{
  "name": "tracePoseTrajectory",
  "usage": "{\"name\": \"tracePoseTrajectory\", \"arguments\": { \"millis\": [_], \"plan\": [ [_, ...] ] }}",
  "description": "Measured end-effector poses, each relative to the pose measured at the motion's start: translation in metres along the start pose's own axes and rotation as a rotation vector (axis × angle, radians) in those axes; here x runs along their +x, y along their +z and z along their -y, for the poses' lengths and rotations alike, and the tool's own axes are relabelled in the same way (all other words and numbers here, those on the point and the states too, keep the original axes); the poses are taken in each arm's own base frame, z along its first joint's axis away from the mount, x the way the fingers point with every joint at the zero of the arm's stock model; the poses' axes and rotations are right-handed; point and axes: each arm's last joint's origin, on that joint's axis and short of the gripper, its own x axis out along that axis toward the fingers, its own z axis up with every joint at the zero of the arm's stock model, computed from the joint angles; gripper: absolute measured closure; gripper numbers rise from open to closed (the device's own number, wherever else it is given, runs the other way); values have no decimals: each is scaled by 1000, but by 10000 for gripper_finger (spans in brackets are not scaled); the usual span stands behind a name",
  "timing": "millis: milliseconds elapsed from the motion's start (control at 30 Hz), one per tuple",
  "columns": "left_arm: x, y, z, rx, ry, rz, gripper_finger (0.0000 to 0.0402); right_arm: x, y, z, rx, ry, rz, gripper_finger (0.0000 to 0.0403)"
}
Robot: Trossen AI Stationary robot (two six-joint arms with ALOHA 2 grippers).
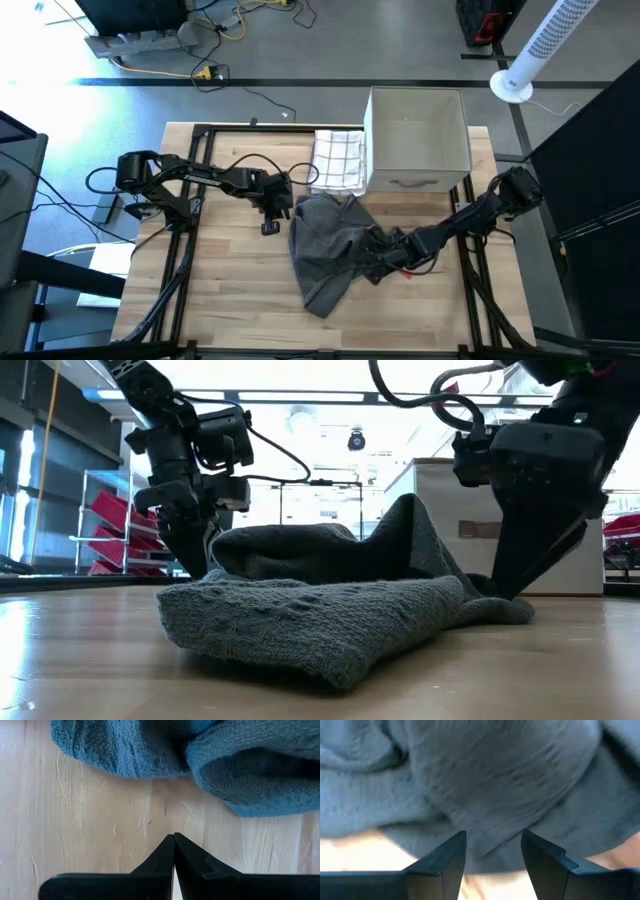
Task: Fold towel
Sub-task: Fold the gray towel
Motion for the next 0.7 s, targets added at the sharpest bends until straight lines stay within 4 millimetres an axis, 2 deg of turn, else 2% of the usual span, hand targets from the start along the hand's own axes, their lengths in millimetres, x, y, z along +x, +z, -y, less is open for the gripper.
{"name": "tracePoseTrajectory", "arguments": {
  "millis": [267, 467, 567, 700],
  "plan": [
    [0, 1, 0, 1, 3, 10, 401, 11, 6, 5, -44, -6, -32, 226],
    [0, 1, 0, 1, 6, 14, 401, 23, 5, -1, -41, 24, -46, 232],
    [0, 1, 0, 0, 6, 13, 401, 23, 4, 1, 10, 13, -53, 273],
    [0, 1, 0, -1, 6, 14, 401, 12, 5, 2, 28, 61, -94, 377]
  ]
}}
